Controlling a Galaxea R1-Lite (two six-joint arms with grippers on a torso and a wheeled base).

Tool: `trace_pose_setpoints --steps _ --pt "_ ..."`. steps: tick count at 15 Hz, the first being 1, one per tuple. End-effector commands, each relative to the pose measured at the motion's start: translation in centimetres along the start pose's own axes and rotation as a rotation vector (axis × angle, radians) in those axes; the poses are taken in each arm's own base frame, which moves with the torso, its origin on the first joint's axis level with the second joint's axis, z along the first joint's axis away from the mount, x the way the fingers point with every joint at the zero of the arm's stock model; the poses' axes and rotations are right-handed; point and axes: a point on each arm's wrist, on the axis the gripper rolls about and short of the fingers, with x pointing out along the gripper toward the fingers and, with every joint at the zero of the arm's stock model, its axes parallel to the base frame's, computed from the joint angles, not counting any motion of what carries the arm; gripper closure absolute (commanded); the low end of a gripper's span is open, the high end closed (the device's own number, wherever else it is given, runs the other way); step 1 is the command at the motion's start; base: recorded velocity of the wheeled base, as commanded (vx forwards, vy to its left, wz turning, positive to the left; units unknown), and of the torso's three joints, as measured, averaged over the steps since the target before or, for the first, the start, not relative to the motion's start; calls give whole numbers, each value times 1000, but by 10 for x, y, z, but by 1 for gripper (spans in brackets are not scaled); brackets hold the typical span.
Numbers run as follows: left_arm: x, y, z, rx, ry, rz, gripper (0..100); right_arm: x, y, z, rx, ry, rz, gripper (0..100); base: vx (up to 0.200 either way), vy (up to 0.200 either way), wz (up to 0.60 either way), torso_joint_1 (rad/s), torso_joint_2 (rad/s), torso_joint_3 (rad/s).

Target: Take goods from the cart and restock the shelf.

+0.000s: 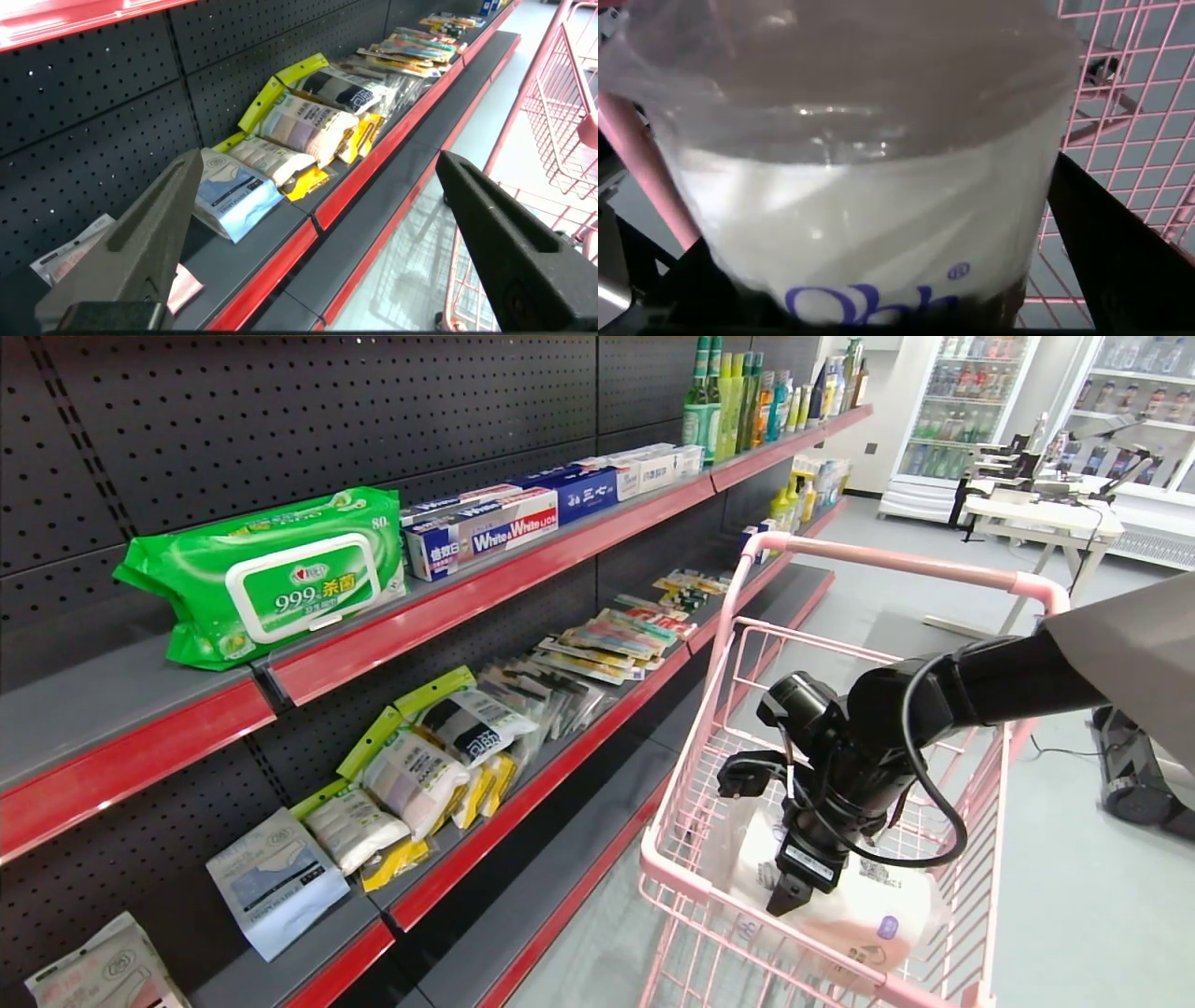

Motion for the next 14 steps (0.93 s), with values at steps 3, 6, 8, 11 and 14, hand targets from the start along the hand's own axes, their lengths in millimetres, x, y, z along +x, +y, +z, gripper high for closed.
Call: trace_pose_setpoints --steps 3,6,8,11,14 --pt "0 0 0 0 1 -2 0 11 -2 2 -2 12 -14 0 0 0 0 0 0 0" --pt "0 0 0 0 0 -2 0 14 -3 2 4 16 -12 100 0 0 0 0 0 0" --pt "0 0 0 0 0 0 0 14 -3 3 7 6 -23 100 0 0 0 0 0 0" --pt "0 0 0 0 0 -2 0 10 -4 3 10 -3 -31 100 0 0 0 0 0 0" --pt "0 0 0 0 0 -2 0 6 -2 -1 10 5 -44 100 0 0 0 0 0 0"
